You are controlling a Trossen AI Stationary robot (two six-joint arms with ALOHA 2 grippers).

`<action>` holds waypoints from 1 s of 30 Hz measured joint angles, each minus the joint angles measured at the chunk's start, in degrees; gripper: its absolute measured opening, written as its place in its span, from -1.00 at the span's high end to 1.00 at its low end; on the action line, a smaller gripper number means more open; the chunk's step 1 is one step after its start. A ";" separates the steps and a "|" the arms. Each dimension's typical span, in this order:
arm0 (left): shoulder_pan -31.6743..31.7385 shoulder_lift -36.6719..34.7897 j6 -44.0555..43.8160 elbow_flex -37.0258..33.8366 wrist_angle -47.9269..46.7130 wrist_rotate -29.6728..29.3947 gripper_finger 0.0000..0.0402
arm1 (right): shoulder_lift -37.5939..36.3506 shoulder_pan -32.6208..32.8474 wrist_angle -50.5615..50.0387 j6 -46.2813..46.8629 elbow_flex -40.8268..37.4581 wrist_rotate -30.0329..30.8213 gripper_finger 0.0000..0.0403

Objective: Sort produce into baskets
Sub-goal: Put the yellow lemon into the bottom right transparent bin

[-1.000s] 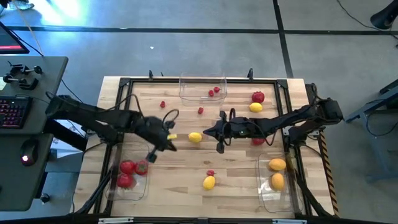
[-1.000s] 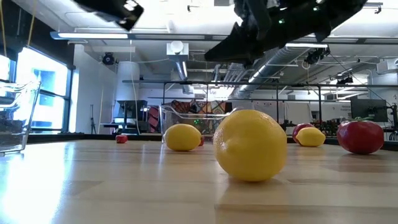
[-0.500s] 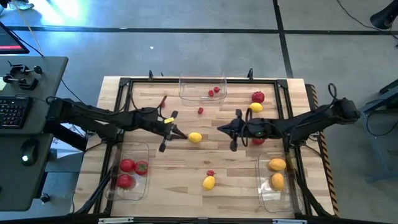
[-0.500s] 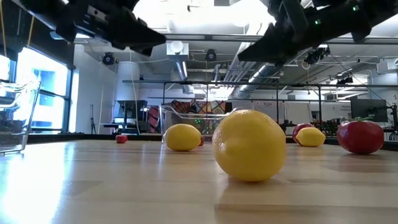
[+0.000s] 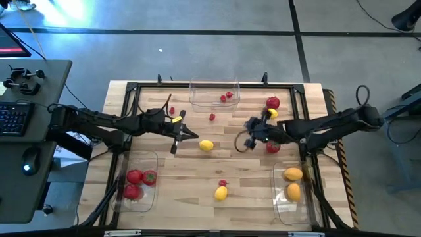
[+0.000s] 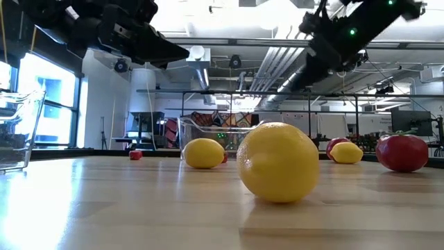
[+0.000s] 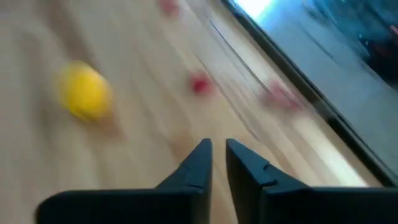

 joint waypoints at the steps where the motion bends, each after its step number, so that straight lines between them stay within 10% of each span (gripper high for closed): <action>1: 0.01 0.00 0.01 0.00 -0.09 0.00 0.99 | 0.17 -0.94 -5.84 1.44 1.93 0.52 0.71; 7: 0.02 0.00 0.26 0.00 -0.22 0.02 0.99 | 0.28 -8.81 -28.20 2.39 8.90 -2.73 0.27; 14: 0.02 0.00 2.58 0.00 0.20 0.02 0.99 | 0.40 -22.48 -31.21 4.56 9.12 -7.51 -0.19; 30: 0.04 0.00 1.95 0.00 0.51 0.04 0.99 | 5.78 -31.05 -30.45 -18.02 9.08 -17.52 -0.27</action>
